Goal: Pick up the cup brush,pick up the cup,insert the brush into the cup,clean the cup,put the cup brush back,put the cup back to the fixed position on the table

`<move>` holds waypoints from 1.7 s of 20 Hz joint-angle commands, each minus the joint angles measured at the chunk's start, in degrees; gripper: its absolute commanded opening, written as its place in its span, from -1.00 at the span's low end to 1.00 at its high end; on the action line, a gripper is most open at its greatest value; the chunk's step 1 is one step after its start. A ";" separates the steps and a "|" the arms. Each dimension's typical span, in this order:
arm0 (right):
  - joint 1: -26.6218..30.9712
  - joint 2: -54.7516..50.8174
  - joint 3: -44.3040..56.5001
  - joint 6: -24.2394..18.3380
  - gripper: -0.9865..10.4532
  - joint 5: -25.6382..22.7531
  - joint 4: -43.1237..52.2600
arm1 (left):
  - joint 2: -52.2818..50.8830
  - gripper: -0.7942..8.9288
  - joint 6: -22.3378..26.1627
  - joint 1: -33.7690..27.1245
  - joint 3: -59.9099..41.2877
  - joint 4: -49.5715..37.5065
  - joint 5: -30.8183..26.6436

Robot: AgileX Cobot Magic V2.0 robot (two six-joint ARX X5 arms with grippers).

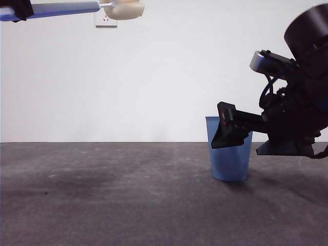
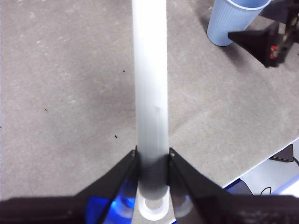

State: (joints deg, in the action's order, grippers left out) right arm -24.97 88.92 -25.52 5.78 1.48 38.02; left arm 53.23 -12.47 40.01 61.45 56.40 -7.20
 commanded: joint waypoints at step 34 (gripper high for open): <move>-5.97 -16.68 -18.51 -36.44 -0.85 -14.36 -55.98 | 9.53 -0.85 33.09 -0.35 -0.28 6.88 3.39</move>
State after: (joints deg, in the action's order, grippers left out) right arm -30.74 72.23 -43.90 -25.26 -12.86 -18.24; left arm 62.61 16.23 39.86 61.45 63.44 -4.29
